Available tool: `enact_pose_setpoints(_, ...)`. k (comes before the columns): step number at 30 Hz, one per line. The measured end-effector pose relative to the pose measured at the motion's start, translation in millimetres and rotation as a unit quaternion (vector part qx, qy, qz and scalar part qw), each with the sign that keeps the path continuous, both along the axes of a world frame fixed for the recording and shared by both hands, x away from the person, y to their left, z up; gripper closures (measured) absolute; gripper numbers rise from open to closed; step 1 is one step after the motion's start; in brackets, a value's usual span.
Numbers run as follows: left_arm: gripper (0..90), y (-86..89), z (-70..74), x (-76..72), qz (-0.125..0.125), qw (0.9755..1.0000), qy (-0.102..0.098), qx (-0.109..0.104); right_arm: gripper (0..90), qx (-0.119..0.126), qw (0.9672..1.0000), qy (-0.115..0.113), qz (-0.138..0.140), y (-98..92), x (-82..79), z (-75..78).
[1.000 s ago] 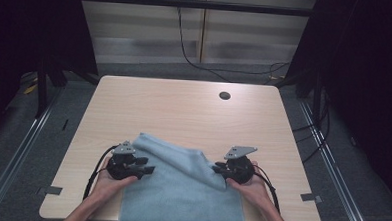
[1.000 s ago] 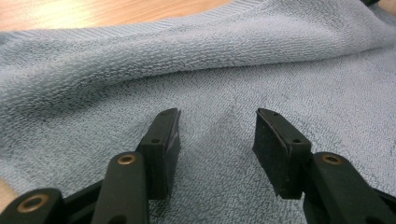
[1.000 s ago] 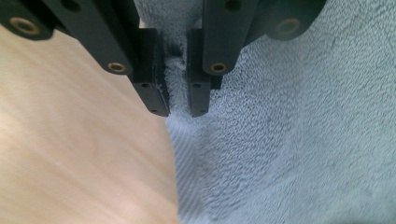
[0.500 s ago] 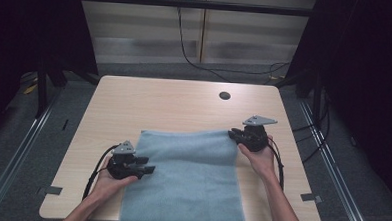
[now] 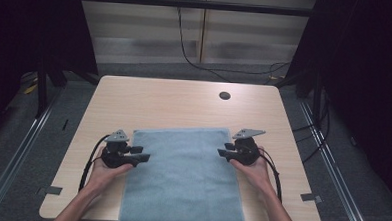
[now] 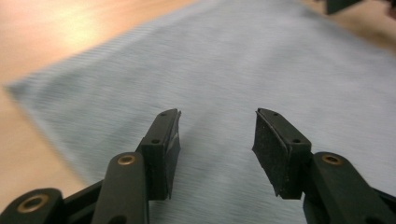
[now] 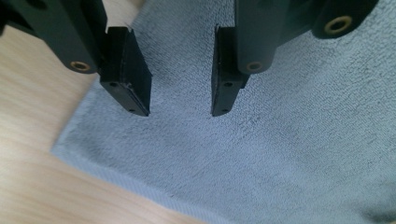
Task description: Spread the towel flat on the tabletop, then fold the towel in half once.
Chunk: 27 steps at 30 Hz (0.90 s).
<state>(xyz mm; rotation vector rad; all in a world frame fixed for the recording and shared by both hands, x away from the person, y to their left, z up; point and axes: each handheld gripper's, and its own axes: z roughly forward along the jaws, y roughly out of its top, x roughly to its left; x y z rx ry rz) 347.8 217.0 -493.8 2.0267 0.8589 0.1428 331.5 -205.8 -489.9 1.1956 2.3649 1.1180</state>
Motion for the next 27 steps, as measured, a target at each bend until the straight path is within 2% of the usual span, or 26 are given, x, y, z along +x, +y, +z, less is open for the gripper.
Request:
enact_pose_setpoints(1, 51.4, -0.2, -4.2, 3.3, -0.002, 1.0000, -0.002, 0.005, 57.6, 0.000, 1.0000, 0.000, -0.003, 0.9, 1.9, -3.1)
enact_pose_setpoints(2, 52.1, -2.5, -8.7, 5.0, 0.006, 0.9997, -0.005, 0.024, 58.3, -0.004, 1.0000, 0.001, -0.002, 2.0, 3.8, -6.3)
enact_pose_setpoints(3, 51.3, -4.0, -12.5, 6.4, 0.004, 0.9992, -0.003, 0.041, 57.9, -0.008, 1.0000, 0.006, 0.001, 3.9, 5.3, -9.9)
enact_pose_setpoints(4, 50.5, -4.2, -13.6, 5.9, 0.000, 0.9993, -0.008, 0.038, 57.2, -0.011, 0.9998, 0.015, 0.004, 6.1, 6.1, -13.7)
enact_pose_setpoints(5, 50.2, -4.3, -13.1, 5.5, 0.002, 0.9992, -0.007, 0.038, 57.4, -0.012, 0.9999, 0.006, 0.007, 7.1, 5.5, -15.1)
enact_pose_setpoints(7, 50.1, -4.1, -13.4, 4.3, -0.003, 0.9990, -0.010, 0.043, 57.7, -0.020, 0.9997, 0.010, 0.008, 7.5, 3.3, -13.7)
enact_pose_setpoints(8, 49.8, -4.1, -13.6, 3.5, -0.007, 0.9987, -0.016, 0.047, 57.4, -0.025, 0.9996, 0.009, 0.011, 7.1, 0.7, -13.4)
enact_pose_setpoints(10, 49.0, -6.1, -14.3, 0.6, -0.011, 0.9990, -0.014, 0.041, 57.5, -0.023, 0.9996, 0.008, 0.014, 4.3, -5.4, -13.5)
enact_pose_setpoints(13, 47.7, -11.4, -14.1, -5.5, -0.020, 0.9986, -0.018, 0.045, 57.4, -0.027, 0.9994, 0.012, 0.018, 0.0, -19.0, -12.3)
enact_pose_setpoints(17, 46.4, -16.4, -12.9, -19.5, -0.041, 0.9982, -0.010, 0.042, 57.3, -0.029, 0.9992, 0.016, 0.020, -7.1, -40.0, -10.9)
enact_pose_setpoints(19, 46.3, -16.0, -12.8, -25.7, -0.051, 0.9979, -0.008, 0.039, 57.2, -0.023, 0.9994, 0.016, 0.023, -10.3, -48.3, -11.1)
enact_pose_setpoints(24, 46.3, -13.7, -10.9, -42.1, -0.062, 0.9975, 0.010, 0.032, 57.1, -0.030, 0.9988, 0.020, 0.033, -13.1, -66.5, -8.9)
enact_pose_setpoints(27, 46.9, -11.3, -9.2, -51.4, -0.068, 0.9969, 0.015, 0.037, 55.6, -0.030, 0.9981, 0.030, 0.045, -11.9, -77.4, -6.8)
